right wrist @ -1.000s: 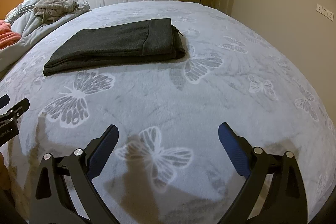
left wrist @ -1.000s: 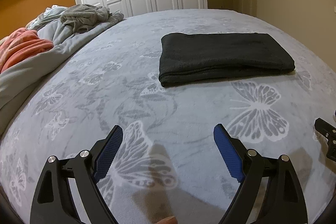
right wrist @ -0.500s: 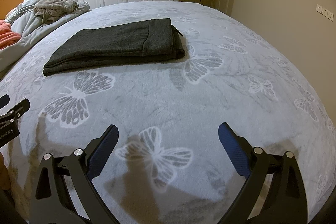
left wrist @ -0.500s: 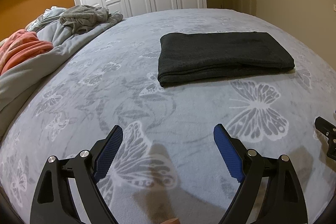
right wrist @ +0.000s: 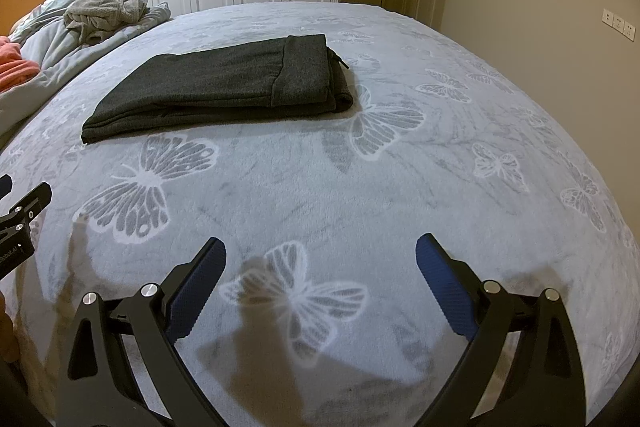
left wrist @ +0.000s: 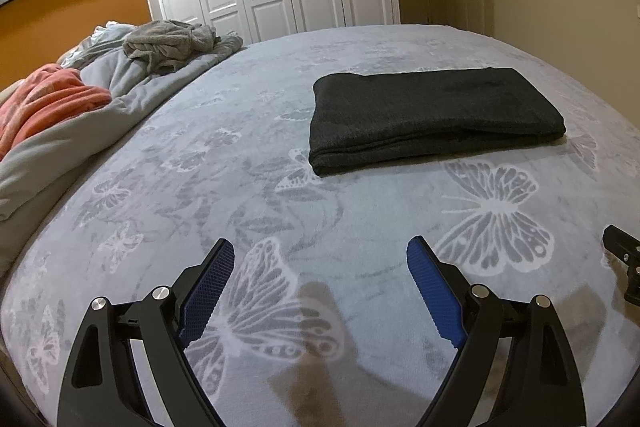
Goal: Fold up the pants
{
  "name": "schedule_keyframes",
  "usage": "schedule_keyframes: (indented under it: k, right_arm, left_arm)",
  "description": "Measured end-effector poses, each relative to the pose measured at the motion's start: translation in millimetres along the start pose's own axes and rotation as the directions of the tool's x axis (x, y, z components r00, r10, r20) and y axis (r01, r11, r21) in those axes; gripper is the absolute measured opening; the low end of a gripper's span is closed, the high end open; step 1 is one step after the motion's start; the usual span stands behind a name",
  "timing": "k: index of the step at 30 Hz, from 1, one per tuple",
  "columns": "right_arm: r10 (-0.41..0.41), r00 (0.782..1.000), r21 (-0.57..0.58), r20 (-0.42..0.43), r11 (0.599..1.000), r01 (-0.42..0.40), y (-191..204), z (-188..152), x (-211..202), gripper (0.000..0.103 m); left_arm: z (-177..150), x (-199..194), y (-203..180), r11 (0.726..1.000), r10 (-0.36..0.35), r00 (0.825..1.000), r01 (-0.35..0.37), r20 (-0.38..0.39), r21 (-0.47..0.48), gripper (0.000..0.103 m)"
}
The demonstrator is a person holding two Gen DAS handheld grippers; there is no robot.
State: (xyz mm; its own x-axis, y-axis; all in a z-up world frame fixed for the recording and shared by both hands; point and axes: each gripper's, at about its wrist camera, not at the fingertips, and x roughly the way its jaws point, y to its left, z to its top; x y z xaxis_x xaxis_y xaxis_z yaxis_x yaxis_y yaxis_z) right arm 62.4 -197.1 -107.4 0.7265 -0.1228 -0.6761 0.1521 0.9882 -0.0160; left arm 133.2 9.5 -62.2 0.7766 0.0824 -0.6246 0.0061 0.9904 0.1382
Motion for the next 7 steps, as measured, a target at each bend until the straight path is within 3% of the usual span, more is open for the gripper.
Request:
schedule_keyframes:
  k: [7]
  right_arm:
    - [0.0,1.0,-0.001,0.0,1.0,0.0,-0.3,0.0,0.2,0.094]
  left_arm:
    - [1.1,4.3,-1.3,1.0,-0.023,0.999,0.023,-0.022,0.01,0.084]
